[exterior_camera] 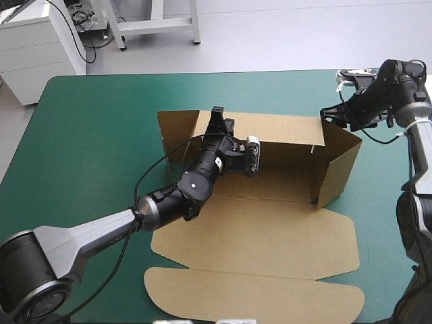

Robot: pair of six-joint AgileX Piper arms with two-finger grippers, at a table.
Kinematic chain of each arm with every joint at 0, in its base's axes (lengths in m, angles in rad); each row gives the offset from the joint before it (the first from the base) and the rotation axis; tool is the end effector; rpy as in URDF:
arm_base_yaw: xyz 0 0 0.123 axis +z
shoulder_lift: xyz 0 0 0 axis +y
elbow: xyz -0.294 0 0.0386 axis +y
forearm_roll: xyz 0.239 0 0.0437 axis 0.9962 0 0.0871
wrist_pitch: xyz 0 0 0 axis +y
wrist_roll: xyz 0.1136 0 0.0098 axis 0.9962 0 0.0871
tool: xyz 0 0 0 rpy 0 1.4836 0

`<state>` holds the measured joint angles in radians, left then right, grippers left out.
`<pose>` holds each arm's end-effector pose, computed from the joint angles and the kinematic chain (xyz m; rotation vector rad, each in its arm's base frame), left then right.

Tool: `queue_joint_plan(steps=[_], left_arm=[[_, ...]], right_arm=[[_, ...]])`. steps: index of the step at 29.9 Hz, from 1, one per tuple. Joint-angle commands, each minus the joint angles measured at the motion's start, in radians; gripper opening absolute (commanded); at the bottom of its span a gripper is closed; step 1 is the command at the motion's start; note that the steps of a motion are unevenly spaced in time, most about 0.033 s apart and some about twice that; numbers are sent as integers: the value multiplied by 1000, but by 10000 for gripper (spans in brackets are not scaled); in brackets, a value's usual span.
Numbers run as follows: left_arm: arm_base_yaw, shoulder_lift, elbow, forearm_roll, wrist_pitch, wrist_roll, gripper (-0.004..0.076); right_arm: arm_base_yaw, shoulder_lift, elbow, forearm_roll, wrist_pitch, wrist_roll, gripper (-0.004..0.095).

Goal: Fold the box

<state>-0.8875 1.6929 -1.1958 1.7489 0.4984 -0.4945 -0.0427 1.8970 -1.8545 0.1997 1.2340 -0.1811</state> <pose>0.2947 -0.2768 0.3035 1.5009 1.1831 0.7265 0.4142 0.0037 0.3189 -0.1485 2.7295 0.2152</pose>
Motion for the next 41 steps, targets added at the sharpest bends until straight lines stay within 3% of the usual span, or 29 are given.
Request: queue_joint_plan(steps=[1,9,21,26,30,37,41], left_arm=[[-4,-37,-18,28,27,-17,-8],[-4,-37,-18,28,27,-17,-8],[-4,-37,-18,28,27,-17,-8],[-4,-37,-18,28,27,-17,-8],[-4,-37,-18,28,25,-17,-8],[-4,-37,-18,28,25,-17,-8],[-4,-37,-18,28,25,-17,-8]], right_arm=[[-6,-69,-22,45,20,8,480],[-6,-154,148,57,20,-26,337],[-6,-290,273,49,20,-37,336],[-6,-321,365,67,20,-112,338],[-6,-321,372,151,20,-174,340],[-6,-321,372,182,20,-220,470],[-6,-321,372,182,20,-233,483]])
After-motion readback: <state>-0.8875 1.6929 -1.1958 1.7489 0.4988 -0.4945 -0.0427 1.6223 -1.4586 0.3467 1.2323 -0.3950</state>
